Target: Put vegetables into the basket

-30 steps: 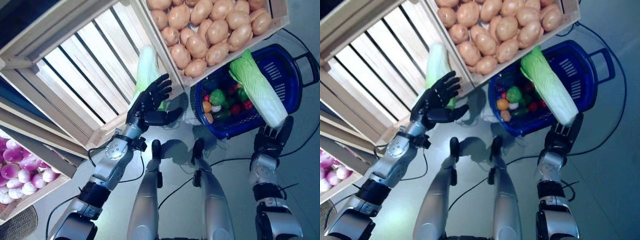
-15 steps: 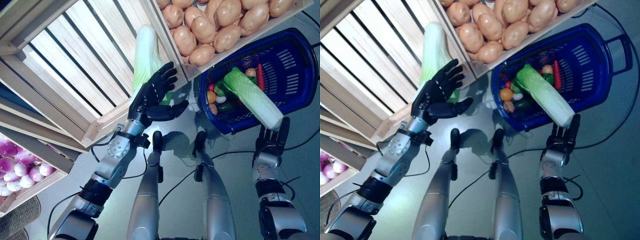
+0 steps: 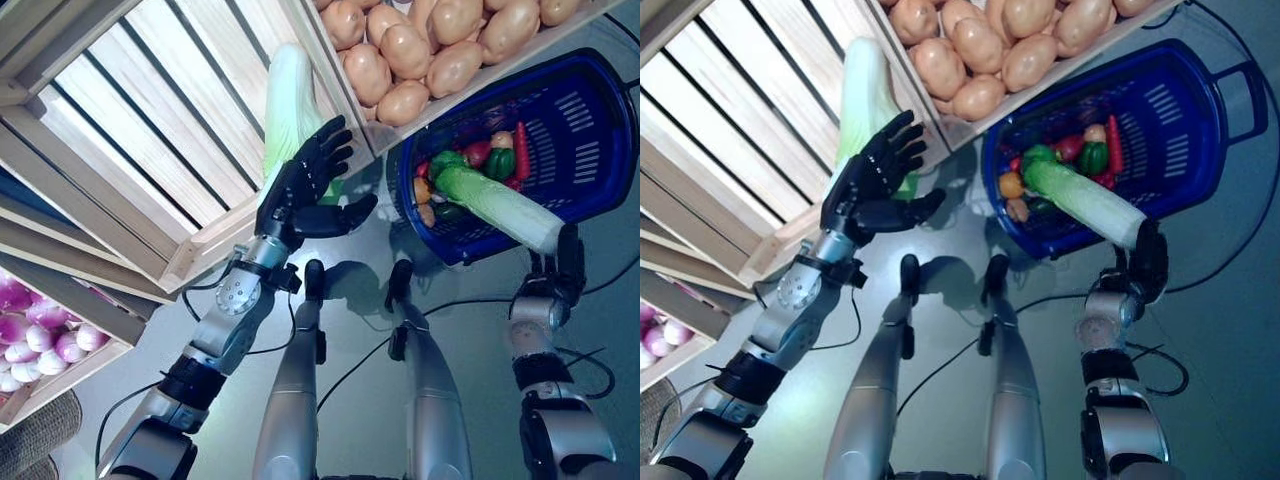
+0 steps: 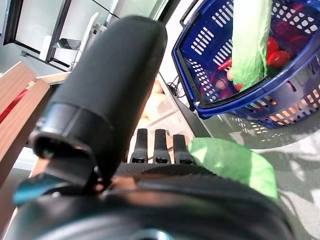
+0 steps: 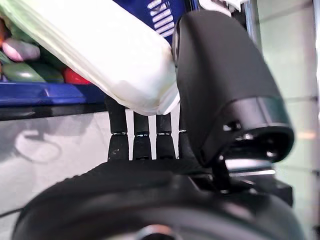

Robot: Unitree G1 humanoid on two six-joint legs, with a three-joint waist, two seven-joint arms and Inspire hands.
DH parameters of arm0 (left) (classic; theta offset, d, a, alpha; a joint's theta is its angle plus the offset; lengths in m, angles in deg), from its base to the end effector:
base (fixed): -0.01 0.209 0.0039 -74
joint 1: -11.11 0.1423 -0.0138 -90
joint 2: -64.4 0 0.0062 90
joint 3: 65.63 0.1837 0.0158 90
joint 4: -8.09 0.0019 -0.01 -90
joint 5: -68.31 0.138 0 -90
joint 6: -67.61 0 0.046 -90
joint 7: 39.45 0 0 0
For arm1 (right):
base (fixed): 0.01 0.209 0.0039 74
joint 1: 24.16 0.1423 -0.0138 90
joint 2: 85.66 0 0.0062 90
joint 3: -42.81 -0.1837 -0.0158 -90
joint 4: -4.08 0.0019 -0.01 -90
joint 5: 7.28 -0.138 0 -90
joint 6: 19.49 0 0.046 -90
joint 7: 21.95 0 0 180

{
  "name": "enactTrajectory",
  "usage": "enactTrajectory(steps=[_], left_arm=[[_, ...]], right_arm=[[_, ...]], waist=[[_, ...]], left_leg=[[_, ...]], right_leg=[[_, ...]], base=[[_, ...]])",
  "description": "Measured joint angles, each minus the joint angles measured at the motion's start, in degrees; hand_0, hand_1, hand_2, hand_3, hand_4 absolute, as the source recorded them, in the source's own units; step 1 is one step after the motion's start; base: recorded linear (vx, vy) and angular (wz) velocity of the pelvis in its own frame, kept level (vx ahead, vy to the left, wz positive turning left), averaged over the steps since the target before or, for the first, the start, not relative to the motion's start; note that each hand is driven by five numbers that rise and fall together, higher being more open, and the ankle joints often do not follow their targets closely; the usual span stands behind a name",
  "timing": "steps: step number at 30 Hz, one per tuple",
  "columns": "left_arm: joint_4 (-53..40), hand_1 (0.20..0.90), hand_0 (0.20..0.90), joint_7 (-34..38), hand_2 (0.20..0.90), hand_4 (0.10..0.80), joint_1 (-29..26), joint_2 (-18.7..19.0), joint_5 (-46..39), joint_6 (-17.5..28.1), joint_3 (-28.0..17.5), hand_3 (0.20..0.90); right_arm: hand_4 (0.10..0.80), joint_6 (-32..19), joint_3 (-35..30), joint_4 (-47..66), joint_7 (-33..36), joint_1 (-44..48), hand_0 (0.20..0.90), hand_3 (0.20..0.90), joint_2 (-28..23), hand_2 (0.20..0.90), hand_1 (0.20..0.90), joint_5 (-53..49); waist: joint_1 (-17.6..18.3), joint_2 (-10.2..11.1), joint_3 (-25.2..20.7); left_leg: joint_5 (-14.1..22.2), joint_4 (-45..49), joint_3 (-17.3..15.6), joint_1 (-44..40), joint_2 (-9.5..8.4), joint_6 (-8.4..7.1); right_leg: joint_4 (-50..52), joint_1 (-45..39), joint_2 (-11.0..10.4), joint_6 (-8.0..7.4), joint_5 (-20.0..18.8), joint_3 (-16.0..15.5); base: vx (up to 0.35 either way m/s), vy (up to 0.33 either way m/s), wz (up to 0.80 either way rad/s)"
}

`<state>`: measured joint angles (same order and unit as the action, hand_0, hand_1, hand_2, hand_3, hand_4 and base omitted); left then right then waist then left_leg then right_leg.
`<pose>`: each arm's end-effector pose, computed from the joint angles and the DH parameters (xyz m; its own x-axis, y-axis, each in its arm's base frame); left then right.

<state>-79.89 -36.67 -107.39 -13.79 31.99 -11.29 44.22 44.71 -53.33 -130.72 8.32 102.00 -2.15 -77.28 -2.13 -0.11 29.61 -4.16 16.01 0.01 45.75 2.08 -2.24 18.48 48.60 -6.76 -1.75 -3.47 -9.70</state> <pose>0.2724 0.1503 0.1505 0.8348 -0.3380 0.4347 0.3851 0.9226 -0.0221 0.3037 -0.2593 0.0997 0.6302 -0.7373 -0.2436 0.5855 0.2451 0.7728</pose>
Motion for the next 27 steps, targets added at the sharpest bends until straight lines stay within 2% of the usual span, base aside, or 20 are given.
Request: enactTrajectory(steps=[6,15,22,23,25,26,27], left_arm=[[-1.58,0.9,0.9,-1.06,0.9,0.8,-1.85,0.03,-0.04,1.19,0.38,0.9],[-0.89,0.9,0.9,-0.39,0.9,0.8,-3.95,1.19,-0.7,1.15,0.62,0.9],[0.78,0.9,0.9,-0.32,0.9,0.8,-6.18,2.12,-2.98,1.21,0.7,0.9],[1.08,0.9,0.9,-0.24,0.9,0.8,-6.21,2.15,-3.06,1.25,0.66,0.9],[1.68,0.9,0.9,-0.31,0.9,0.8,-6.89,2.17,-3.7,1.27,0.69,0.9],[2.34,0.9,0.9,-0.38,0.9,0.8,-7.5,2.17,-4.01,1.27,0.87,0.9],[2.79,0.9,0.9,-0.38,0.9,0.8,-7.94,2.2,-4.02,1.27,0.91,0.9]], right_arm=[[0.4,0.97,1.14,-2.3,2.42,7.58,0.3,0.3,-4.63,0.3,0.3,9.72],[0.4,1.96,4.56,-2.25,6.26,12.45,0.3,0.3,-5.8,0.3,0.3,18.4],[0.4,3.48,4.82,-2.28,7.79,14.38,0.3,0.3,-5.98,0.3,0.3,20.14],[0.405,3.5,5.13,-2.3,8.11,14.5,0.307,0.307,-5.99,0.307,0.307,20.13],[0.458,3.49,5.52,-3.45,8.18,15.17,0.387,0.387,-5.99,0.387,0.387,20.05],[0.445,3.49,5.73,-4.48,8.18,15.59,0.368,0.368,-5.99,0.368,0.368,19.97],[0.464,3.49,6.0,-4.75,8.17,15.68,0.396,0.396,-5.98,0.396,0.396,19.91]], waist=[[-1.26,-0.06,0.03],[-2.55,-0.07,0.03],[-3.48,-0.25,0.12],[-3.48,-0.25,0.12],[-3.32,-0.31,0.13],[-3.43,-0.33,0.13],[-3.46,-0.33,0.13]], left_leg=[[-0.22,2.12,0.73,4.3,-0.22,0.06],[-0.2,3.3,1.36,7.24,-0.25,-0.25],[-0.02,4.47,1.5,9.22,-0.57,-0.11],[-0.01,4.58,1.54,9.33,-0.91,-0.08],[0.11,5.12,1.56,9.63,-1.14,0.01],[0.18,5.45,1.64,9.84,-1.15,0.02],[0.26,5.56,1.74,10.01,-1.18,-0.08]], right_leg=[[2.41,4.05,-0.34,0.32,0.46,-0.32],[3.49,6.71,-0.36,0.47,0.79,-0.29],[4.67,8.52,-0.77,0.34,1.11,-0.33],[4.93,8.7,-0.89,0.27,1.19,-0.26],[5.69,9.06,-1.2,0.22,1.47,-0.24],[5.76,9.11,-1.21,0.15,1.5,-0.27],[5.8,9.19,-1.23,0.15,1.49,-0.3]], base=[[-0.002,-0.024,0.06],[0.004,-0.01,0.04],[0.0,0.008,0.01],[0.008,0.02,0.04],[0.003,0.003,0.04],[-0.01,0.0,0.05],[-0.014,-0.002,0.04]])
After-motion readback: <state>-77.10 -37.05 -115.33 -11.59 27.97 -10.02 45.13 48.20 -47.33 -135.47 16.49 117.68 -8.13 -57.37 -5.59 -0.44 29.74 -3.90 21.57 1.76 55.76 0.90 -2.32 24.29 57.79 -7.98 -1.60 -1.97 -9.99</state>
